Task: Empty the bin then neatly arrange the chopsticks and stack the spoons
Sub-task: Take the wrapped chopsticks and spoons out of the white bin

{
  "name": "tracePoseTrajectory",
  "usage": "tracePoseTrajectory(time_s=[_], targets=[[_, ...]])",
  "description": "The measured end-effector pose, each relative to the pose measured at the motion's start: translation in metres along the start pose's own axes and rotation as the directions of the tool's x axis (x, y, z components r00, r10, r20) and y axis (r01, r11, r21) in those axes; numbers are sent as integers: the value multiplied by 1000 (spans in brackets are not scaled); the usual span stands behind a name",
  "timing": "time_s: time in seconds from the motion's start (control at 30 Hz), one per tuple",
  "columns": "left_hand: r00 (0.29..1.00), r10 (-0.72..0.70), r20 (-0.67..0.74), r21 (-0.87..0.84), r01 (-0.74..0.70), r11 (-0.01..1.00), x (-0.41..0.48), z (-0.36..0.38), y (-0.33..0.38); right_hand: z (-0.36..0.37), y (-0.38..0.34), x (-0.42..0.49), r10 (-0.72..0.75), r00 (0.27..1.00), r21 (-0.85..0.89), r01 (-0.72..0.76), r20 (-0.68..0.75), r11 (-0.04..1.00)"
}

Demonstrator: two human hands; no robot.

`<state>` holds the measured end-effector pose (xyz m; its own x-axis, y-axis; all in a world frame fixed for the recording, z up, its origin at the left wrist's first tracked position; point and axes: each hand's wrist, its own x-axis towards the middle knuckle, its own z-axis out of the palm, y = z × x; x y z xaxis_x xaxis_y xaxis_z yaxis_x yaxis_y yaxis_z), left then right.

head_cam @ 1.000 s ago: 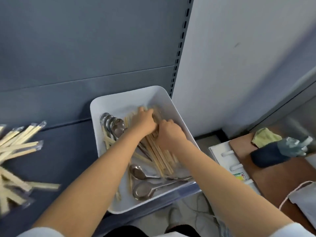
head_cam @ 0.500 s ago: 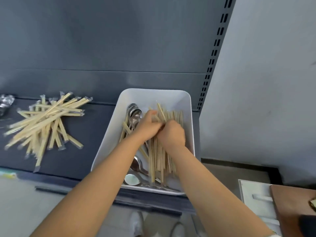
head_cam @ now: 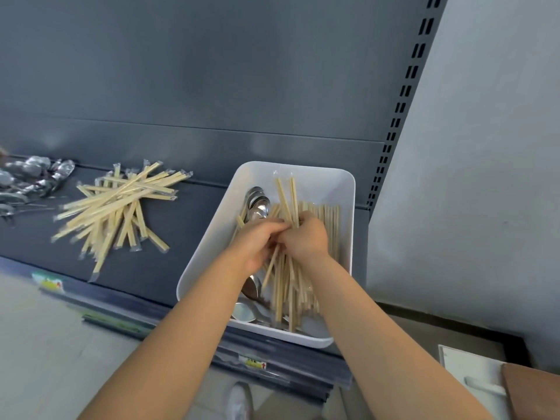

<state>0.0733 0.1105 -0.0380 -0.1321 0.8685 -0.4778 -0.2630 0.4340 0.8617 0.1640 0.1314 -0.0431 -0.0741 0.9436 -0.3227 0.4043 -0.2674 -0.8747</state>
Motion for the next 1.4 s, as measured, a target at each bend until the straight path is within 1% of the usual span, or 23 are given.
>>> tracePoseTrajectory(time_s=[0.13, 0.23, 0.3, 0.37, 0.4, 0.47, 0.57, 0.63, 0.67, 0.73, 0.77, 0.87, 0.9, 0.97, 1.03, 1.13, 1.23, 1.33, 1.4], targets=[[999, -9, 33, -7, 9, 1000, 4, -5, 1, -6, 2, 1, 1, 1000, 51, -2, 28, 999], [999, 39, 28, -59, -38, 998, 4, -7, -1, -1, 3, 1, -64, 997, -50, 66, 44, 997], [997, 75, 3, -131, -74, 989, 0, -4, 2, 3, 2, 0, -118, 991, -44, 122, 67, 992], [997, 76, -1, -201, -75, 977, -5, -2, 8, 2, -1, -4, -145, 986, 119, 135, 84, 984], [996, 88, 2, -204, -86, 975, -10, -3, 12, 1, -5, -7, -155, 985, 211, 135, 81, 968], [988, 154, 13, -136, -151, 979, -20, -7, 21, -1, -16, -12, -193, 979, 320, 164, 62, 933], [945, 326, -6, 81, -324, 942, -40, -20, 48, 6, -48, -14, -279, 960, 356, 256, 15, 899], [921, 389, 5, 155, -385, 910, -54, -37, 69, 21, -77, -13, -330, 944, 387, 299, 14, 872], [919, 392, 35, 149, -392, 908, -61, -49, 79, 30, -92, -14, -332, 943, 413, 291, 29, 863], [920, 386, 69, 132, -392, 910, -75, -79, 94, 55, -119, -19, -313, 945, 504, 226, 94, 833], [919, 390, 55, 150, -394, 907, -79, -97, 99, 70, -130, -22, -304, 944, 539, 192, 126, 820], [927, 374, -18, 160, -367, 916, -88, -156, 103, 120, -153, -34, -280, 946, 540, 153, 161, 828], [933, 359, -12, 172, -352, 920, -90, -178, 103, 139, -158, -38, -260, 948, 543, 123, 183, 831], [940, 339, 34, 258, -336, 906, -92, -223, 103, 179, -164, -46, -208, 948, 558, 41, 240, 829], [939, 337, 67, 366, -337, 867, -91, -270, 104, 220, -170, -52, -168, 948, 592, -26, 271, 806], [937, 339, 85, 471, -338, 815, -85, -338, 109, 277, -179, -55, -118, 960, 586, -57, 255, 808], [927, 349, 137, 552, -364, 750, -74, -394, 116, 323, -186, -48, -50, 972, 573, -93, 228, 814], [930, 311, 194, 634, -361, 684, -53, -428, 126, 349, -191, -43, 64, 970, 612, -199, 236, 765], [931, 266, 251, 659, -366, 657, -33, -440, 129, 358, -194, -36, 118, 972, 630, -223, 204, 743]])
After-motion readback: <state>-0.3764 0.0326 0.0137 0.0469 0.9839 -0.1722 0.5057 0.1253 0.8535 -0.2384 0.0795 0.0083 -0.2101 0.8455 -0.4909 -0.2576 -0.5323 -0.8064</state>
